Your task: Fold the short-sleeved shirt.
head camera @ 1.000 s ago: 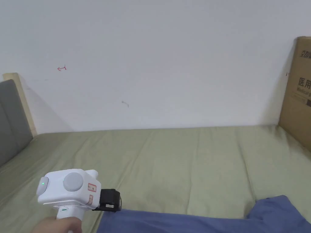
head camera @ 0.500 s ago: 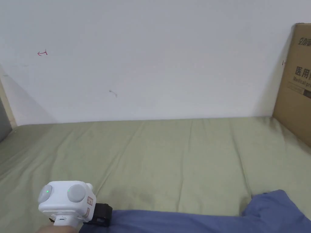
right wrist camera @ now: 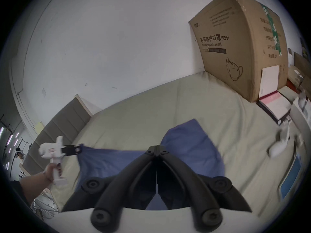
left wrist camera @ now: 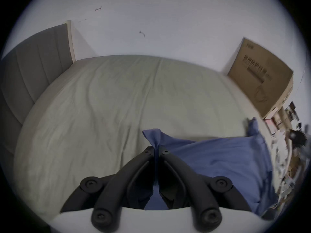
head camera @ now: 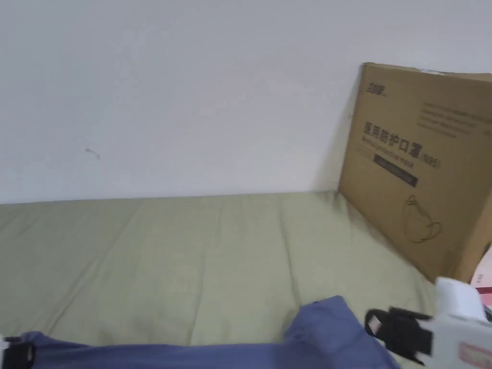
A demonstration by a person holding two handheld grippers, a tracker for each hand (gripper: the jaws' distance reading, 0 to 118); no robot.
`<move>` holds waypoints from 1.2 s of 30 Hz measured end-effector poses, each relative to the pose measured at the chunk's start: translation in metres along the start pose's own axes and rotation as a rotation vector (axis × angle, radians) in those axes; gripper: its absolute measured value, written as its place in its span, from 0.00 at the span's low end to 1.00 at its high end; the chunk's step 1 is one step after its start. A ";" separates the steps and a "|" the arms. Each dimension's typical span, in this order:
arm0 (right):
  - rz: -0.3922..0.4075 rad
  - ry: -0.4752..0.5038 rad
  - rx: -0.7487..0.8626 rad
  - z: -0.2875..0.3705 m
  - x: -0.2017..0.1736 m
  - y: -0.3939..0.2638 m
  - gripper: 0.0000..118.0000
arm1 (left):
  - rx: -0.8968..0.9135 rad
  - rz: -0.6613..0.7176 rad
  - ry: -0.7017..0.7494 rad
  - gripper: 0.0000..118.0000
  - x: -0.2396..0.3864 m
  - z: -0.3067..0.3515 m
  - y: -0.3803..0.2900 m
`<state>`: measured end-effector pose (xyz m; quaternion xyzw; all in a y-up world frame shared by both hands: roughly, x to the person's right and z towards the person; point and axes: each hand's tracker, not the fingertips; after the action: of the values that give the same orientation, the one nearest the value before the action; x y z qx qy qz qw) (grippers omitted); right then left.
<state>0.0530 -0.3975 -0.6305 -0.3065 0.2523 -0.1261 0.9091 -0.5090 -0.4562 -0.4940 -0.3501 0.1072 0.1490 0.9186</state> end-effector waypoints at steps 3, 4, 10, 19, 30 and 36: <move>0.075 -0.077 -0.125 -0.051 0.020 0.034 0.05 | 0.017 -0.048 -0.038 0.02 0.010 0.028 -0.007; 0.084 -0.113 -0.167 -0.067 0.024 0.041 0.27 | 0.021 -0.054 -0.041 0.02 0.012 0.034 -0.009; 0.063 -0.273 -0.428 -0.168 0.063 0.052 0.93 | 0.017 -0.082 -0.086 0.02 0.022 0.063 -0.016; 0.117 -0.375 -0.531 -0.203 0.089 0.012 0.89 | -0.030 -0.134 -0.056 0.02 0.014 0.061 -0.025; 0.167 -0.165 -0.317 -0.094 0.047 0.029 0.00 | -0.034 -0.012 -0.049 0.02 -0.002 0.073 -0.032; 0.129 -0.121 -0.098 0.025 0.012 0.071 0.00 | 0.066 -0.007 -0.047 0.02 0.002 0.136 -0.011</move>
<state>0.0812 -0.3341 -0.6621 -0.3408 0.2219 -0.0362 0.9129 -0.4911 -0.3719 -0.3888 -0.3163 0.0893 0.1506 0.9324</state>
